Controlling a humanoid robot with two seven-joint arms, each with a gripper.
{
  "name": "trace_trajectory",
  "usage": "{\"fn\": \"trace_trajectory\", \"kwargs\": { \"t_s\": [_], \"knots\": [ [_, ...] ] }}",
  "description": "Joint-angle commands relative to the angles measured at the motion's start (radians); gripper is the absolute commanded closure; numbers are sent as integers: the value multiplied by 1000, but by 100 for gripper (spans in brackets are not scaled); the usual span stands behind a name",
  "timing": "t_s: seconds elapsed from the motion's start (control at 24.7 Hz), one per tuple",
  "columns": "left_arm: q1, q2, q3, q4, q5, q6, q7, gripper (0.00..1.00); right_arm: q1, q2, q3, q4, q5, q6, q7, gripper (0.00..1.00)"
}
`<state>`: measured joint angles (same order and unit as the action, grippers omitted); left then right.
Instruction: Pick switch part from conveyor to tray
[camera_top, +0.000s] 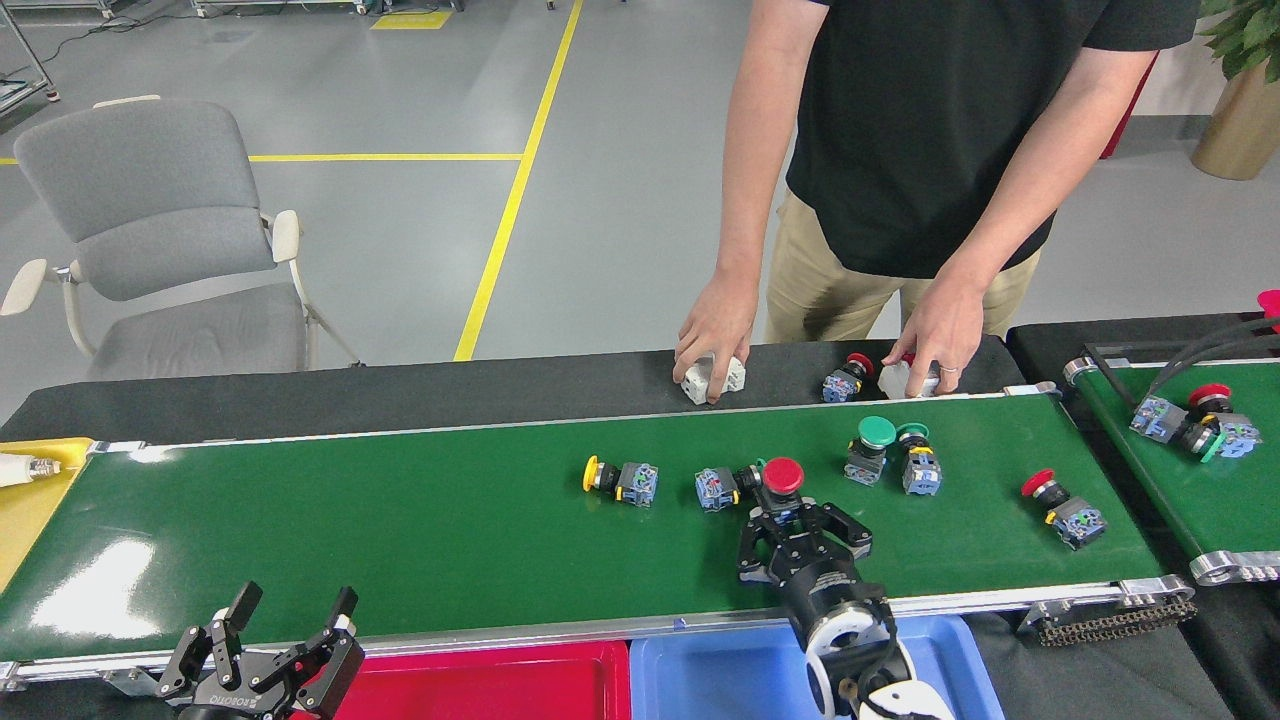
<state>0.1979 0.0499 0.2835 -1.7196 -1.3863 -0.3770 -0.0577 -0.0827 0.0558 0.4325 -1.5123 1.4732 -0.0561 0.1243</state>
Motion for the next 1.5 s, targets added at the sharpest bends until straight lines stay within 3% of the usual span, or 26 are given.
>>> {"fn": "trace_trajectory", "kwargs": {
  "t_s": [0.0, 0.04, 0.08, 0.12, 0.16, 0.28, 0.49, 0.69, 0.81, 0.89, 1.01, 1.13, 1.46],
  "knots": [
    [-23, 13, 0, -12, -2, -8, 2, 0, 26, -10, 69, -77, 1, -128, -14, 94],
    [-32, 15, -1, -12, -2, -8, 2, 0, 37, -11, 124, -89, 4, -171, -17, 81],
    [-38, 15, -1, -12, -5, -8, 2, 0, 35, -16, 173, -89, 4, -192, -29, 52],
    [-48, 19, -7, -9, -16, -8, 2, 0, 34, -17, 226, -89, 7, -197, -40, 11],
    [-57, 27, -24, -9, -43, -8, -1, 0, 34, -17, 259, -88, 10, -196, -41, 4],
    [-127, 30, -119, 9, -166, -3, -7, 0, 35, -17, 292, -85, 18, -196, -40, 2],
    [-195, -7, -175, 91, -183, 4, -30, 0, 49, -19, 204, -94, 7, -194, -44, 2],
    [-265, -53, -179, 172, -188, 6, -67, 0, 215, -24, -127, -158, -11, -192, -147, 2],
    [-273, -65, -198, 212, -192, 39, -67, 0, 342, -8, -417, -177, -83, -192, -270, 2],
    [-278, -64, -217, 242, -212, 70, -67, 0, 371, -2, -520, -175, -122, -191, -273, 2],
    [-310, -67, -224, 301, -217, 86, -67, 0, 359, 15, -564, -174, -126, -114, -253, 2],
    [-368, -70, -222, 373, -217, 89, -67, 0, 276, -16, -561, -149, -114, -8, -178, 2],
    [-431, -59, -216, 472, -215, 107, -63, 0, 73, -37, -454, 9, -93, 22, -41, 2]
  ]
}}
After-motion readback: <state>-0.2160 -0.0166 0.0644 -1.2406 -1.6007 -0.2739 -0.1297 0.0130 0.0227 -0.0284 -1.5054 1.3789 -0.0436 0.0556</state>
